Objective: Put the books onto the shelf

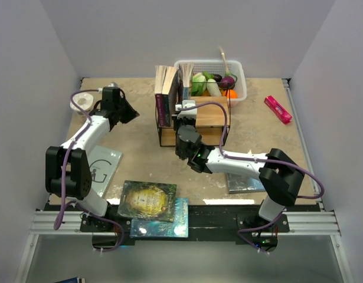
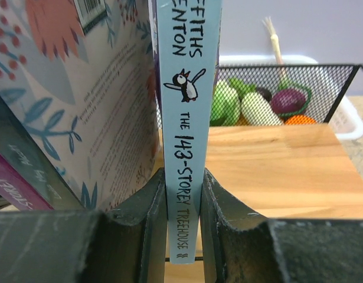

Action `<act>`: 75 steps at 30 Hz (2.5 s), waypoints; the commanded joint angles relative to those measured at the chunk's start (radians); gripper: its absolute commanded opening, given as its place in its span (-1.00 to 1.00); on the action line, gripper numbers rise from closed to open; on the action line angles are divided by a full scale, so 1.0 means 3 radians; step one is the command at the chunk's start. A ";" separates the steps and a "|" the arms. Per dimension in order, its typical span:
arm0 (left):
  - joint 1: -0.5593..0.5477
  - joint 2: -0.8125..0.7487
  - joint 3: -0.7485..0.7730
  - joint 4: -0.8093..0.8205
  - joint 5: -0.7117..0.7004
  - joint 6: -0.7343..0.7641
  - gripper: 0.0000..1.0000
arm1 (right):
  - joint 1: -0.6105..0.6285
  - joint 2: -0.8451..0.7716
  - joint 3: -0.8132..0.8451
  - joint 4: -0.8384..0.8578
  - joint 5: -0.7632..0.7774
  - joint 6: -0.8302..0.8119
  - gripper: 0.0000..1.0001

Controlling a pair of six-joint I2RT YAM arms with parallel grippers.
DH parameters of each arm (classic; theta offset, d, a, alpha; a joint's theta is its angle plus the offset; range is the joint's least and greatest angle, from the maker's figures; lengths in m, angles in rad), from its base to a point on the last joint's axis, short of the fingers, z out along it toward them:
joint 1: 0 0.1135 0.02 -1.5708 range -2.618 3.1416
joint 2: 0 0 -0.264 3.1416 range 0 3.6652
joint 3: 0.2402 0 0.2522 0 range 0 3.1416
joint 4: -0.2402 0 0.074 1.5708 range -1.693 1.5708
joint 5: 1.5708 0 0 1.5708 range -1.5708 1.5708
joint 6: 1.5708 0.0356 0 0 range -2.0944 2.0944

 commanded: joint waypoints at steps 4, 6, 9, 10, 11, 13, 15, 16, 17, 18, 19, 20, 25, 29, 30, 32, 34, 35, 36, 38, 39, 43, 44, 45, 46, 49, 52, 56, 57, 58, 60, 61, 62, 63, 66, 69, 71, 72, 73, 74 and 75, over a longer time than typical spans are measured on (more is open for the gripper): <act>0.0027 -0.0040 -0.0062 0.0163 0.0051 -0.0058 -0.77 | 0.0016 0.0021 0.0029 -0.0107 -0.0043 0.0515 -1.00; 0.0027 -0.0045 -0.0072 0.0163 0.0041 -0.0053 -0.77 | 0.0021 0.0006 0.0049 -0.0276 -0.0033 0.0633 -1.00; 0.0027 -0.0045 -0.0087 0.0173 0.0051 -0.0053 -0.77 | 0.0021 -0.0014 0.0085 -0.0455 -0.0043 0.0725 -0.75; 0.0027 -0.0040 -0.0093 0.0173 0.0051 -0.0048 -0.77 | 0.0026 -0.0019 0.0100 -0.0536 -0.0048 0.0736 -0.62; 0.0027 -0.0045 -0.0093 0.0168 0.0051 -0.0053 -0.77 | 0.0032 -0.0025 0.0106 -0.0567 -0.0054 0.0746 -0.59; 0.0027 -0.0045 -0.0098 0.0173 0.0056 -0.0053 -0.77 | 0.0062 -0.0040 0.0121 -0.0629 -0.0043 0.0746 -0.45; 0.0027 -0.0045 -0.0098 0.0173 0.0066 -0.0058 -0.77 | 0.0077 -0.0060 0.0136 -0.0695 -0.0038 0.0766 -0.25; 0.0027 -0.0045 -0.0098 0.0168 0.0066 -0.0063 -0.77 | 0.0088 -0.0065 0.0156 -0.0751 -0.0023 0.0766 -0.21; 0.0027 -0.0055 -0.0098 0.0173 0.0066 -0.0063 -0.77 | 0.0098 -0.0076 0.0162 -0.0782 -0.0018 0.0766 -0.09; 0.0027 -0.0055 -0.0098 0.0173 0.0061 -0.0063 -0.77 | 0.0108 -0.0086 0.0172 -0.0813 -0.0018 0.0771 -0.05; 0.0027 -0.0055 -0.0098 0.0168 0.0056 -0.0063 -0.77 | 0.0118 -0.0101 0.0197 -0.0879 -0.0008 0.0776 0.00; 0.0027 -0.0060 -0.0093 0.0158 0.0056 -0.0063 -0.77 | 0.0124 -0.0117 0.0208 -0.0915 0.0008 0.0782 0.04; 0.0027 -0.0081 -0.0087 0.0143 0.0046 -0.0073 -0.77 | 0.0144 -0.0224 0.0279 -0.1186 -0.0002 0.0823 0.25; 0.0027 -0.0101 -0.0072 0.0107 0.0030 -0.0073 -0.77 | 0.0200 -0.0372 0.0305 -0.1370 -0.0008 0.0823 0.36; 0.0027 -0.0101 -0.0067 0.0097 0.0025 -0.0073 -0.77 | 0.0210 -0.0403 0.0315 -0.1426 -0.0018 0.0823 0.38; 0.0027 -0.0112 -0.0047 0.0061 0.0020 -0.0073 -0.77 | 0.0251 -0.0520 0.0336 -0.1585 -0.0023 0.0817 0.45; 0.0027 -0.0107 -0.0006 0.0030 0.0020 -0.0078 -0.77 | 0.0272 -0.0607 0.0336 -0.1738 -0.0063 0.0823 0.53; 0.0027 -0.0096 0.0010 0.0000 0.0025 -0.0083 -0.77 | 0.0277 -0.0648 0.0341 -0.1815 -0.0099 0.0843 0.56; 0.0027 -0.0091 0.0030 -0.0011 0.0030 -0.0083 -0.77 | 0.0277 -0.0729 0.0371 -0.1906 -0.0125 0.0863 0.58; 0.0027 -0.0081 0.0076 -0.0061 0.0030 -0.0078 -0.77 | 0.0302 -0.0812 0.0377 -0.2142 -0.0186 0.0889 0.61; 0.0027 -0.0081 0.0091 -0.0077 0.0025 -0.0073 -0.77 | 0.0318 -0.0923 0.0356 -0.2203 -0.0192 0.0894 0.62; 0.0027 -0.0081 0.0178 -0.0159 -0.0011 -0.0027 -0.77 | 0.0354 -0.1358 0.0183 -0.2398 -0.0278 0.0920 0.64; 0.0027 -0.0076 0.0194 -0.0189 -0.0021 -0.0027 -0.77 | 0.0349 -0.1460 0.0132 -0.2413 -0.0284 0.0935 0.63; 0.0027 -0.0081 0.0204 -0.0205 -0.0021 -0.0032 -0.77 | 0.0354 -0.1568 0.0035 -0.2419 -0.0299 0.0950 0.58; 0.0022 -0.0076 0.0234 -0.0210 -0.0021 -0.0032 -0.77 | 0.0354 -0.1792 -0.0022 -0.2404 -0.0329 0.0955 0.51; 0.0032 -0.0050 0.0291 -0.0231 0.0000 -0.0078 -0.77 | 0.0303 -0.1932 -0.0094 -0.2403 -0.0442 0.0935 -0.14; 0.0032 0.0021 0.0357 -0.0195 0.0086 -0.0149 -0.77 | 0.0058 -0.1606 0.0304 -0.3009 -0.0692 0.1306 -1.00; 0.0027 0.0032 0.0347 0.0100 0.0433 -0.0257 -0.78 | -0.0483 -0.1350 0.0509 -0.2997 -0.1549 0.1818 -1.00; 0.0027 0.0032 0.0332 0.0163 0.0571 -0.0277 -0.78 | -0.0556 -0.1268 0.0515 -0.2961 -0.1638 0.1936 -1.00; 0.0027 0.0037 0.0327 0.0199 0.0628 -0.0308 -0.78 | -0.0627 -0.1227 0.0540 -0.2951 -0.1801 0.2054 -1.00; 0.0027 0.0037 0.0337 0.0245 0.0745 -0.0308 -0.78 | -0.0801 -0.1114 0.0576 -0.2935 -0.1879 0.2361 -1.00; 0.0027 0.0037 0.0337 0.0255 0.0766 -0.0303 -0.78 | -0.0847 -0.1078 0.0571 -0.2874 -0.1914 0.2427 -1.00; 0.0027 0.0042 0.0332 0.0270 0.0787 -0.0308 -0.78 | -0.0944 -0.1037 0.0581 -0.2843 -0.2031 0.2529 -1.00; 0.0027 0.0042 0.0327 0.0281 0.0833 -0.0303 -0.78 | -0.0986 -0.1002 0.0617 -0.2818 -0.2098 0.2566 -1.00; 0.0022 0.0042 0.0291 0.0301 0.0884 -0.0319 -0.78 | -0.1119 -0.0777 0.0709 -0.2782 -0.2313 0.2724 -1.00; 0.0016 0.0042 0.0219 0.0363 0.0971 -0.0365 -0.78 | -0.1221 -0.0618 0.0724 -0.2685 -0.2492 0.2822 -1.00; 0.0011 0.0042 0.0184 0.0408 0.1007 -0.0400 -0.79 | -0.1287 -0.0511 0.0740 -0.2613 -0.2600 0.2883 -1.00; 0.0001 0.0042 0.0178 0.0419 0.1032 -0.0411 -0.79 | -0.1303 -0.0480 0.0765 -0.2588 -0.2686 0.2888 -1.00; -0.0014 0.0037 0.0178 0.0424 0.1053 -0.0426 -0.79 | -0.1303 -0.0439 0.0785 -0.2557 -0.2717 0.2888 -1.00; -0.0024 0.0037 0.0178 0.0470 0.1068 -0.0431 -0.79 | -0.1318 -0.0363 0.0811 -0.2562 -0.2758 0.2888 -1.00; -0.0035 0.0032 0.0183 0.0485 0.1099 -0.0436 -0.79 | -0.1313 -0.0311 0.0877 -0.2562 -0.2789 0.2888 -1.00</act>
